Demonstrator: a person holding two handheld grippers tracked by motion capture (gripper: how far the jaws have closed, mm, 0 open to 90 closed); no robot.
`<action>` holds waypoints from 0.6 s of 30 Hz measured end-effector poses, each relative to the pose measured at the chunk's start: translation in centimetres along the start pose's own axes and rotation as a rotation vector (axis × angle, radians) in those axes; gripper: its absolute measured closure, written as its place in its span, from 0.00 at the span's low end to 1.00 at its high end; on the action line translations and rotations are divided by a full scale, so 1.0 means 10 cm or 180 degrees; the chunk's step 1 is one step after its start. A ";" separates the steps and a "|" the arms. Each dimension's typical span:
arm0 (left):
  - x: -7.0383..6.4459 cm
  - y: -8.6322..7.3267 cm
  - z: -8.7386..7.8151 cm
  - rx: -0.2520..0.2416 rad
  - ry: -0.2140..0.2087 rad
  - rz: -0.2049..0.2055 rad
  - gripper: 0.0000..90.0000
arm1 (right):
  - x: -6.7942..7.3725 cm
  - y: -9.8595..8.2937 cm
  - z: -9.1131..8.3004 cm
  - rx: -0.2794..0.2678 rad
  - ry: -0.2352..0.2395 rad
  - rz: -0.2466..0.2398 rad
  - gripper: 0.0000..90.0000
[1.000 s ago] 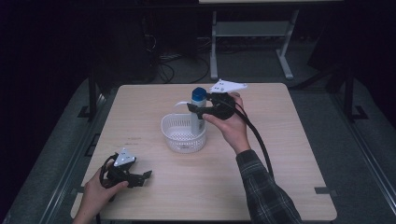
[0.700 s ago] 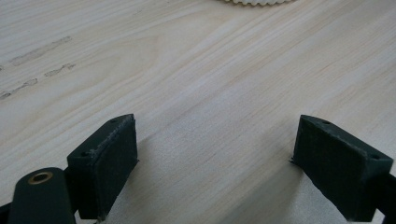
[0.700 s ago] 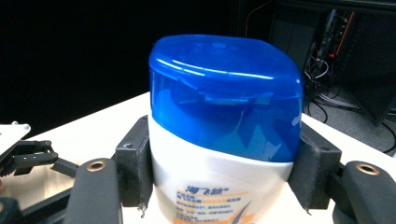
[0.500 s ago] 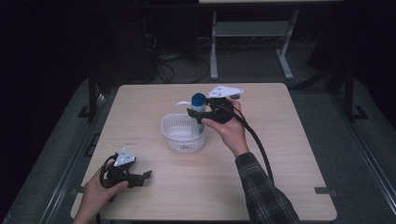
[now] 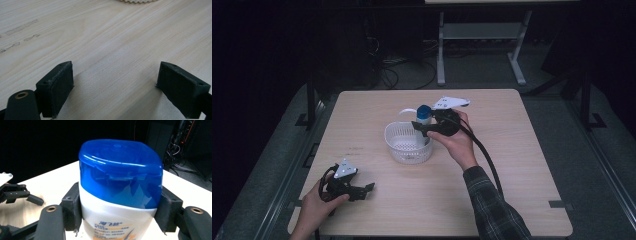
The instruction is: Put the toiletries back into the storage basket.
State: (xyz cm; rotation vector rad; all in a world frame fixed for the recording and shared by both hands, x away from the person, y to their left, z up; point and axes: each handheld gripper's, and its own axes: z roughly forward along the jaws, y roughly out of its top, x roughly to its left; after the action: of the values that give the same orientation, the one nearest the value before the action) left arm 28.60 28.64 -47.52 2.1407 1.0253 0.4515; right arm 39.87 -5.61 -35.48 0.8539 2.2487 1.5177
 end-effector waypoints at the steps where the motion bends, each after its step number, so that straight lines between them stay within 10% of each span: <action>1: 0.00 0.00 0.00 -0.0002 0.0001 -0.0001 0.14 | 0.00 -0.02 0.01 0.0023 0.0003 0.0004 0.38; 18: 0.00 0.00 0.00 0.0005 -0.0002 0.0006 0.14 | 0.00 -0.12 0.07 0.0141 -0.0013 -0.0008 0.38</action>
State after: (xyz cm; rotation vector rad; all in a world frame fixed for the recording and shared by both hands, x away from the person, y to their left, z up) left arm 28.60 28.66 -47.51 2.1433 1.0237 0.4511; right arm 39.83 -5.40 -36.85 0.8656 2.2876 1.4688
